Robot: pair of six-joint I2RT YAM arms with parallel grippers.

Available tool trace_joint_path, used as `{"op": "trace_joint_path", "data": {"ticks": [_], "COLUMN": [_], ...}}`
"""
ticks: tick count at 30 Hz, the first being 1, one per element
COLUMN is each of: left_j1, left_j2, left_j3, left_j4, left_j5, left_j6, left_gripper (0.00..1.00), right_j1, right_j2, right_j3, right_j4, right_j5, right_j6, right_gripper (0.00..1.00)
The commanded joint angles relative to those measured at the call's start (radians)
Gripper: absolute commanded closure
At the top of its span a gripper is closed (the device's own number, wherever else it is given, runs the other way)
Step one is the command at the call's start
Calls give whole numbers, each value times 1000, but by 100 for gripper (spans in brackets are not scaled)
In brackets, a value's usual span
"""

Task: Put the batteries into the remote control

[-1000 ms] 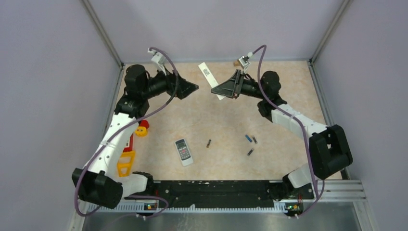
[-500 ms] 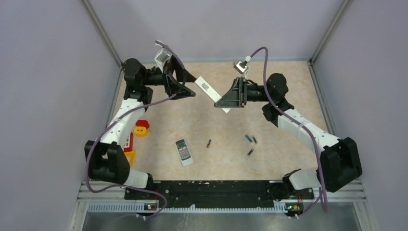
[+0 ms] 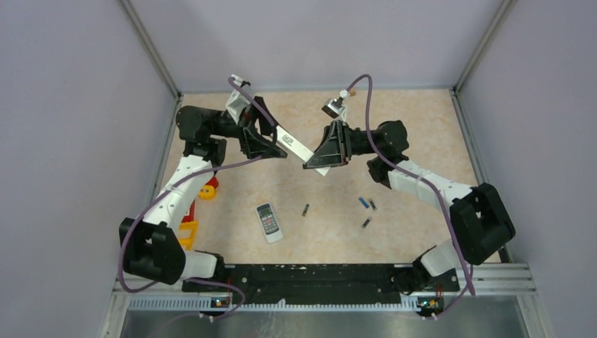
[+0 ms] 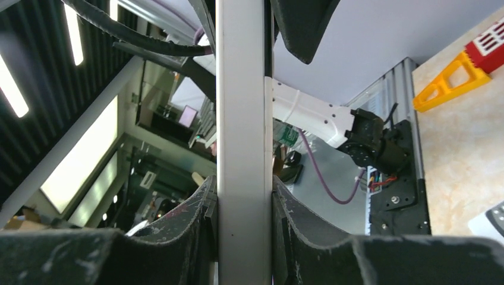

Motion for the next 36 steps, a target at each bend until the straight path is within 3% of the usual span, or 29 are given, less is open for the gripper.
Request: {"op": "trace_joint_path", "data": {"ticks": [1,4,9,12,16,21,30,36], "left_j1": [-8,-9,-11,-14,-25,-46,-65,-65], "left_j2": [-87,-133,-184,-193,-199,-199,-204,-200], "left_j3": [-22,-22,21,25,22,27,36,24], "left_j4": [16,-141,-441,-478,-503,-508,-512,-512], "left_j5": [71,79,73,65,39,13,0,-21], "left_j6": [55,200,448,467,464,452,439,447], "left_gripper": [43,48,49,47,31,33,55,92], "right_j1": [14,17,22,23,30,40,46,46], "right_j2": [33,56,70,73,77,93,125,130], "right_j3": [-8,-8,-9,-13,-10,-8,-15,-21], "right_j4": [285,357,362,364,366,421,514,518], "right_j5": [7,13,9,10,12,21,37,38], "right_j6": [180,252,267,271,271,302,362,351], "right_gripper": [100,100,100,100,100,100,100,100]}}
